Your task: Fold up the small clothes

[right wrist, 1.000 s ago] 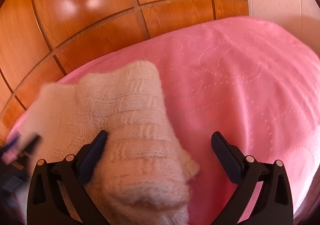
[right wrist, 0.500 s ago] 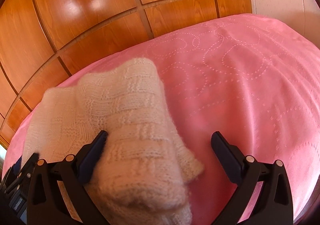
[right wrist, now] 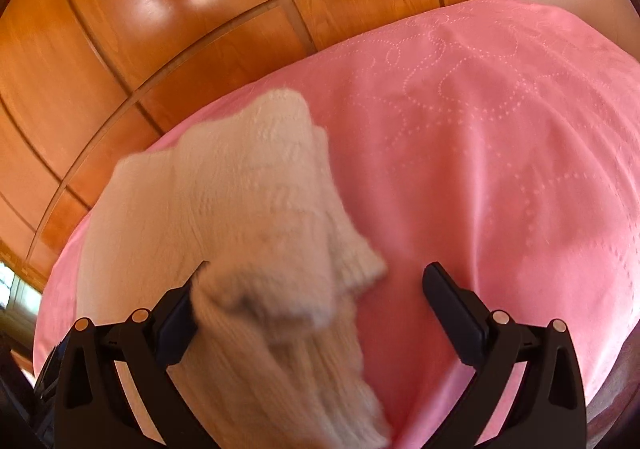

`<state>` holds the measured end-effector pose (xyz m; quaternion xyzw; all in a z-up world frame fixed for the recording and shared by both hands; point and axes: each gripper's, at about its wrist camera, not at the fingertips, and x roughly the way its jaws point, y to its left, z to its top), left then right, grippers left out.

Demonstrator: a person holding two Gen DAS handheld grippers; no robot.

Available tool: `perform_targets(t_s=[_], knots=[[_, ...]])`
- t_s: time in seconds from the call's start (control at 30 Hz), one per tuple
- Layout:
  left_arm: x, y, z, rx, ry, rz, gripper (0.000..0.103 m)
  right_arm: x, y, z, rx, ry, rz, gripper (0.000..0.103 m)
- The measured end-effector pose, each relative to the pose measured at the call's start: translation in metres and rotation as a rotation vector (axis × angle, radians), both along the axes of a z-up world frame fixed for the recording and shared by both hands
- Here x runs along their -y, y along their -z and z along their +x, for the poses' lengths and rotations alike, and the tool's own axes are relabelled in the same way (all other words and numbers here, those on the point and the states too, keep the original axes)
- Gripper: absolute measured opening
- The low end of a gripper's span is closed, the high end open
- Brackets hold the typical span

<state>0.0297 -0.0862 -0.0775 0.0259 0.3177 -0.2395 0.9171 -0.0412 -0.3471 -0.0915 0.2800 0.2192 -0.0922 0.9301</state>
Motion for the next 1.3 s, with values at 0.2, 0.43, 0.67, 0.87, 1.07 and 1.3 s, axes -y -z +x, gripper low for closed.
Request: perform_targets(t_s=[0.2,0.43,0.67,0.87,1.07,1.3], knots=[[-0.008,0.007,0.004,-0.071,0.034,-0.058,0.091,-0.003,-0.002,0.001,-0.018,0.0,-0.022,0.101],[-0.041,0.009,0.003,-0.202,0.008,-0.272,0.096,-0.002,-0.011,-0.023,0.032,-0.047,0.042,0.101],[-0.037,-0.005,0.005,-0.178,0.038,-0.325,0.096,-0.011,-0.005,-0.027,0.074,-0.175,0.083,0.096],[-0.027,0.001,0.023,-0.251,0.065,-0.29,0.096,-0.017,0.002,-0.021,0.064,-0.224,0.132,0.091],[-0.018,0.009,0.021,-0.276,0.106,-0.262,0.096,-0.011,0.003,-0.018,0.066,-0.233,0.172,0.091],[-0.006,0.004,0.037,-0.316,0.142,-0.256,0.096,0.007,0.002,0.009,0.086,-0.244,0.305,0.091]])
